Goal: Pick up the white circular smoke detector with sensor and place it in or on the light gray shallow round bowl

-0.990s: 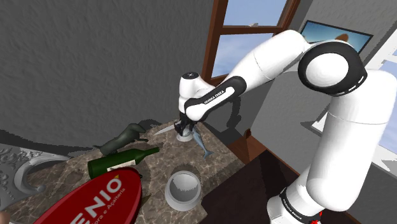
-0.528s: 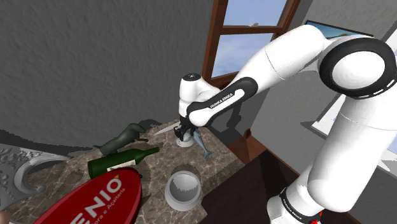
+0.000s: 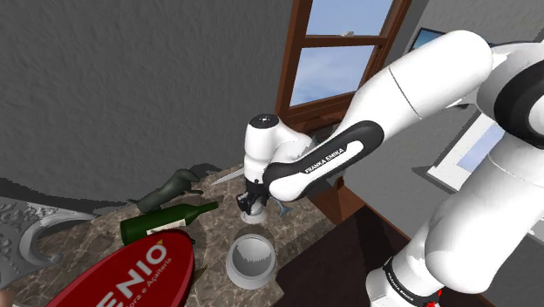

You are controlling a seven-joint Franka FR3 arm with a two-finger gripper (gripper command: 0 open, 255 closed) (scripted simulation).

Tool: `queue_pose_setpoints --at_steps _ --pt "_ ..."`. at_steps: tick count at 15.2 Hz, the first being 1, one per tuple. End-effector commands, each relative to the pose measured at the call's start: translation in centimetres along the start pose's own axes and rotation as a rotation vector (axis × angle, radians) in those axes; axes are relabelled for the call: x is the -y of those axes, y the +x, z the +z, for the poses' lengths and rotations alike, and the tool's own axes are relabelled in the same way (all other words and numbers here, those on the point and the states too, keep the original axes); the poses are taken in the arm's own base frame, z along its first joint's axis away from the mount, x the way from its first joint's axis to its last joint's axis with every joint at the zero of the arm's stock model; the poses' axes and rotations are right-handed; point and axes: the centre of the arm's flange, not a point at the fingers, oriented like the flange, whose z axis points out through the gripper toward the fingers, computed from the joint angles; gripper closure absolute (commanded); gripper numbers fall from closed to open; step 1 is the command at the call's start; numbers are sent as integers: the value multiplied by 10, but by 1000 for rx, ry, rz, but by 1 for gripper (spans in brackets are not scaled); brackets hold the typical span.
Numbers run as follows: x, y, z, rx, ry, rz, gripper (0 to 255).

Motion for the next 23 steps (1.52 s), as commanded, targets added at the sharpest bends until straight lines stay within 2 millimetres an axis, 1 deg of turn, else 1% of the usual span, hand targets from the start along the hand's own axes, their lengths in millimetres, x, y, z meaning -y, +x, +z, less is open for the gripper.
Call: queue_pose_setpoints --at_steps 1,7,23 --pt "12 -27 -4 0 -1 1 255" --pt "52 -92 -15 0 -1 1 255" --pt "57 -93 69 0 -1 1 255"
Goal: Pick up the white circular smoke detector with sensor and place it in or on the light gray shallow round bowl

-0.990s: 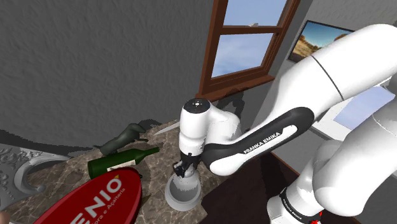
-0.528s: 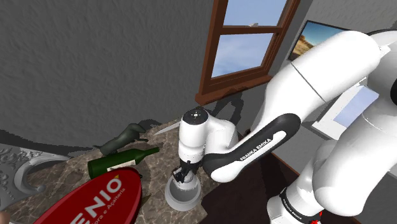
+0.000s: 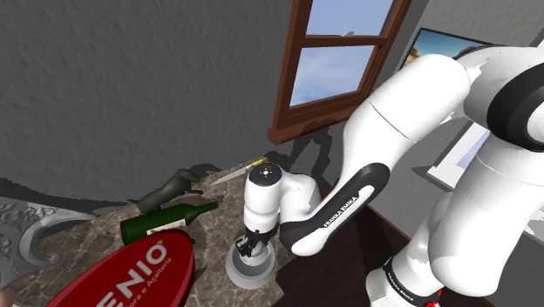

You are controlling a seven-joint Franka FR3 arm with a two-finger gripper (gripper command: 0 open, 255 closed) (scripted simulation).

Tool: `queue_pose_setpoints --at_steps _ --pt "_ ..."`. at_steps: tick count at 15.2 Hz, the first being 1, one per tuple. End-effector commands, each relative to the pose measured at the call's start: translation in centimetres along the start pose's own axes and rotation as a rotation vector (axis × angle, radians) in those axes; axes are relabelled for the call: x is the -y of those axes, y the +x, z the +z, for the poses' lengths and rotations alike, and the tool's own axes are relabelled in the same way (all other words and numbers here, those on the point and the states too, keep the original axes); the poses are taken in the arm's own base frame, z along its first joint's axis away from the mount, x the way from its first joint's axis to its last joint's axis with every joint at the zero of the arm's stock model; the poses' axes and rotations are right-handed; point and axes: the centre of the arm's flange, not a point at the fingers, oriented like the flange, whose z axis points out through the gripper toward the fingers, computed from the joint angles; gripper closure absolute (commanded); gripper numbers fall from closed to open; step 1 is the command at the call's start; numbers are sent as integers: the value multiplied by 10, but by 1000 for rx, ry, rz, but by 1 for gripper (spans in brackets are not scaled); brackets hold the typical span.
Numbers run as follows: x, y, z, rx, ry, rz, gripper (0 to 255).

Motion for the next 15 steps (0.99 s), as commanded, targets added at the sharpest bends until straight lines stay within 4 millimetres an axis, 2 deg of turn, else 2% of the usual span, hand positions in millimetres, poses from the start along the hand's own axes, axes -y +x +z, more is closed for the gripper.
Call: queue_pose_setpoints --at_steps 1,3,10,11,15 --pt "1 -1 11 0 0 0 255" --pt "2 -1 20 0 0 0 255" --pt "2 -1 20 0 0 0 255" --pt "2 -1 20 0 0 0 0" --pt "2 -1 20 0 0 0 0"
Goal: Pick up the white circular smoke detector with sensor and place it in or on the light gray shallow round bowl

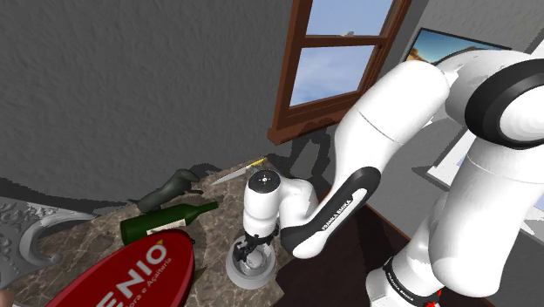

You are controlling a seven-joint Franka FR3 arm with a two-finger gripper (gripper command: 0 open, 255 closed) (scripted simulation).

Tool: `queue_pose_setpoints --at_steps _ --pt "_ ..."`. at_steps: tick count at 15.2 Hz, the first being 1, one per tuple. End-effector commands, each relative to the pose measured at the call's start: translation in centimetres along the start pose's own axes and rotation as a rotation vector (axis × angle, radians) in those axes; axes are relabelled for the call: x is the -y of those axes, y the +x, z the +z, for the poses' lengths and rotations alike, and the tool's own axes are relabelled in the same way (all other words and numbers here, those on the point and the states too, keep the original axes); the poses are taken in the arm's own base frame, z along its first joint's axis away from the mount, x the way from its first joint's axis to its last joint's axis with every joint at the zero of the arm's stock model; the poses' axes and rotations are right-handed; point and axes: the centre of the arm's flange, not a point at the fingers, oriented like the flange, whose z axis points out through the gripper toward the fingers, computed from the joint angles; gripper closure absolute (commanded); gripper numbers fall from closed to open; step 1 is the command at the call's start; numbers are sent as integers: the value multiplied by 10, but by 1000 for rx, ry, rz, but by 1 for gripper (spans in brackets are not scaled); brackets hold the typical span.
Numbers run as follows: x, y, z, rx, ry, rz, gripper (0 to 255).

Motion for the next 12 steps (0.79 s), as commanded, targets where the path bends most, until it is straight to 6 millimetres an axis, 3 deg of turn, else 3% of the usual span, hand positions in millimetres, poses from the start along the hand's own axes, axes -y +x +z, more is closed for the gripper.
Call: queue_pose_setpoints --at_steps 1,5,12 --pt "0 0 0 0 0 0 0" --pt "0 0 -50 0 0 0 0" --pt "0 0 -50 0 0 0 0"
